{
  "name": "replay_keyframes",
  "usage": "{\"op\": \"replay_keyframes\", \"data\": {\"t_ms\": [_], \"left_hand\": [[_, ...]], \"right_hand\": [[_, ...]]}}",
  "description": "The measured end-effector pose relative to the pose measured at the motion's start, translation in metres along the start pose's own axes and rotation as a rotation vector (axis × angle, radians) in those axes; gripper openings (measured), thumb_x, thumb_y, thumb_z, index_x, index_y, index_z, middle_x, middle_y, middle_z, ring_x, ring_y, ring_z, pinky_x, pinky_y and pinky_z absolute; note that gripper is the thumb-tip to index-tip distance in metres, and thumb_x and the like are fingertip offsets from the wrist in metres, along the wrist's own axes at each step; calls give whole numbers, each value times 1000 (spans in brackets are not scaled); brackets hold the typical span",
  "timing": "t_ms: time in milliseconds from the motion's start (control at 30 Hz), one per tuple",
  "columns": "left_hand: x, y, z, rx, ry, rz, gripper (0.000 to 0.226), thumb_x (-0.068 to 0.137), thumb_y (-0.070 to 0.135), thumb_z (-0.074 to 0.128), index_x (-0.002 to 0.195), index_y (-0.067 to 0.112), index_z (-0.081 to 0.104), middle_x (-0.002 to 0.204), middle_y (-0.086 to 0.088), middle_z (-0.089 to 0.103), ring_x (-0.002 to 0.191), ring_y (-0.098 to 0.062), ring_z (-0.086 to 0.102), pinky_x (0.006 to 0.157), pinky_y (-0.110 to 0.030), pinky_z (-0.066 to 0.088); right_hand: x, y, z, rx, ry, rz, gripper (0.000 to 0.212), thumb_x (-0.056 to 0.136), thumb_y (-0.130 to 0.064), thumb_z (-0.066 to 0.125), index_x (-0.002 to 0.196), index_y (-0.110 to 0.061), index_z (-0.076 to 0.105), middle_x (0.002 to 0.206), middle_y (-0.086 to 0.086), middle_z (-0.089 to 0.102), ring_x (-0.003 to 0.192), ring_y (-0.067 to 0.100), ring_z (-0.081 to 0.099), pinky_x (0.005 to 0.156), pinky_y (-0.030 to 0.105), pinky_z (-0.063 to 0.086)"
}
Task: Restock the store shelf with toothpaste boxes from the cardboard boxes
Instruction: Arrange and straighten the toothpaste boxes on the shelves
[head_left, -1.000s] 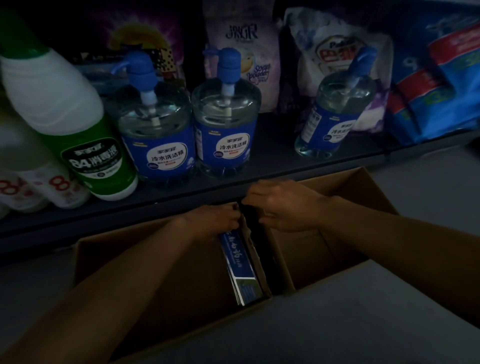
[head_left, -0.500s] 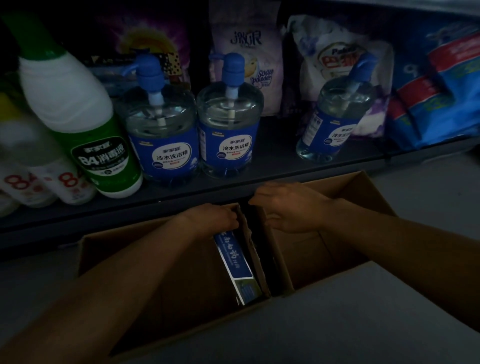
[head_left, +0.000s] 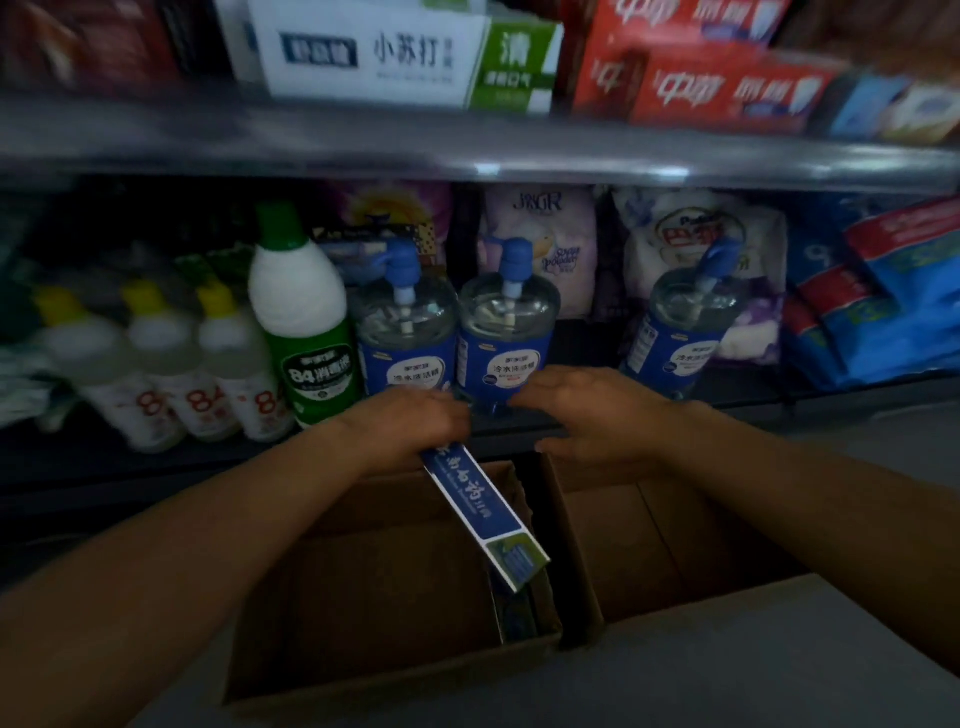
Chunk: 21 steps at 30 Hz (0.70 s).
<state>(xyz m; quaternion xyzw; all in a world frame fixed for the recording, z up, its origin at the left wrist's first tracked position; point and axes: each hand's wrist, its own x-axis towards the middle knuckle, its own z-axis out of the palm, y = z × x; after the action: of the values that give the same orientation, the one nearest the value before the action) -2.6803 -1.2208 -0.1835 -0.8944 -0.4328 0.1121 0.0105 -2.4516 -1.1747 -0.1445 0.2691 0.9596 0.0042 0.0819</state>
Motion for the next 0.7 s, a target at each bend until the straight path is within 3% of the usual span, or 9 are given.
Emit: {"op": "replay_keyframes", "data": {"t_ms": [100,200,267,467,533,633,700], "left_hand": [[-37,-21,-35,19,57,-86,38,88,21,57,125,19,53,128,1,51,122,-18,45,80,-32,45],[-83,-47,-65,84,199,-160,37,81,25,64,117,21,58,117,1,56,113,-20,52,68,-28,40],[-117,-59,-87,95,315,-192,34,74,27,66,107,22,61,105,1,60,102,-22,58,62,-29,44],[-205,-86,-144,159,426,-351,37,70,21,62,107,21,61,104,1,60,99,-24,58,66,-43,53],[-232,-93,-156,188,453,-399,38,67,23,57,105,21,61,102,1,60,98,-24,59,67,-41,54],[-267,-101,-171,269,501,-499,40,69,18,69,108,25,62,106,4,60,103,-20,58,63,-33,47],[-288,-106,-177,316,528,-557,42,68,17,74,107,25,63,104,4,60,101,-20,59,57,-30,44]], "right_hand": [[12,-10,-37,-27,55,-34,56,89,-42,60,140,-23,43,135,0,50,122,19,48,93,40,47],[27,-25,-80,-34,84,-77,57,89,-43,60,139,-22,43,134,1,50,122,21,49,93,39,46],[40,-38,-109,-35,100,-107,58,88,-46,60,139,-22,43,135,-1,50,121,19,49,94,37,46],[81,-90,-181,48,98,-185,67,85,-52,63,140,-18,44,132,0,56,113,16,56,91,31,47],[97,-107,-197,43,100,-213,67,85,-54,62,138,-17,45,128,1,59,105,15,58,84,33,49],[116,-132,-221,44,101,-229,59,87,-50,61,133,-17,47,116,0,61,98,14,58,74,28,44],[129,-148,-236,69,117,-230,48,87,-46,62,124,-16,53,109,0,64,93,17,61,75,32,50]]}}
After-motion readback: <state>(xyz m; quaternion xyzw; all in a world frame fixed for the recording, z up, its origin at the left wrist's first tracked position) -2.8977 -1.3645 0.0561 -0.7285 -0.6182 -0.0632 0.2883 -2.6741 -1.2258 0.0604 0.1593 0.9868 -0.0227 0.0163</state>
